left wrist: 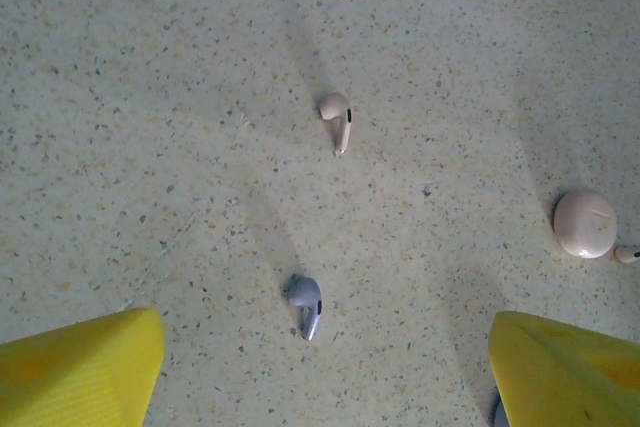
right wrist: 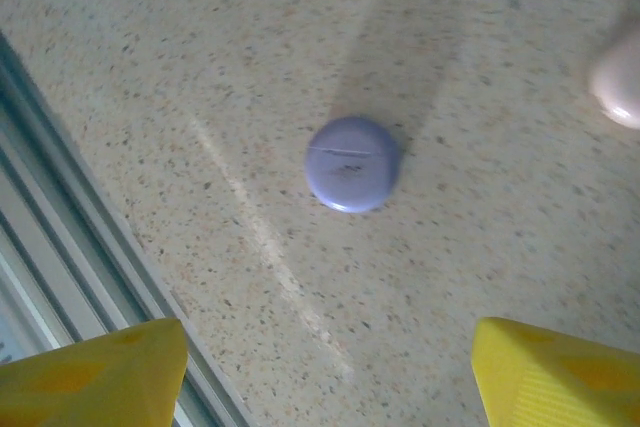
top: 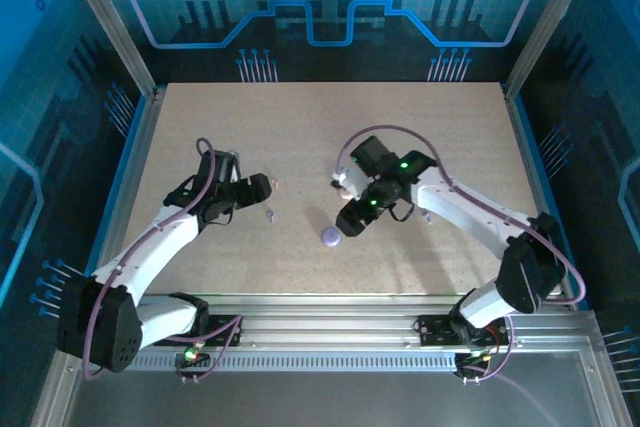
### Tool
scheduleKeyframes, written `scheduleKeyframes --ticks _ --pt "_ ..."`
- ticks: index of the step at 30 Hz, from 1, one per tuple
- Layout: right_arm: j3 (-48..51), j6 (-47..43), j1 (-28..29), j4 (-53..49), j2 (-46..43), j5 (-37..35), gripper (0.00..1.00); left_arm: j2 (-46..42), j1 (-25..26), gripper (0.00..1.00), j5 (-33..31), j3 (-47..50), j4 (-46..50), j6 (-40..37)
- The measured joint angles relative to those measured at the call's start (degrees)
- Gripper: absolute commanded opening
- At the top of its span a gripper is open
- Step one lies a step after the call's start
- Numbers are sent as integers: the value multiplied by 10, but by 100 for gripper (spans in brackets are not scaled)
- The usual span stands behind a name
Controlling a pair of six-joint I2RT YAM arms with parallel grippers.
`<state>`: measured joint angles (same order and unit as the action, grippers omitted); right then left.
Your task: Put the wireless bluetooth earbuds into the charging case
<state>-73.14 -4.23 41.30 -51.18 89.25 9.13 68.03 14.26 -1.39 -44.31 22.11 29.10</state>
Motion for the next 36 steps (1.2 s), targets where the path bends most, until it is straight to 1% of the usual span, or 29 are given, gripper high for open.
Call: scheduleKeyframes --ticks 5,9,15,26,36 --pt "-28 -30 24 -9 64 -1 70 5 -9 86 13 17 -10 13" --pt "-50 -39 32 -13 125 -13 70 3 -26 86 26 39 -16 21" --pt "-71 -40 45 -13 181 -23 70 -17 -37 86 28 43 -14 21" --pt "-81 -32 57 -3 238 -52 75 -38 -44 86 32 45 -14 21" --pt "-83 -22 60 26 258 -88 71 -44 -44 87 35 50 -14 20"
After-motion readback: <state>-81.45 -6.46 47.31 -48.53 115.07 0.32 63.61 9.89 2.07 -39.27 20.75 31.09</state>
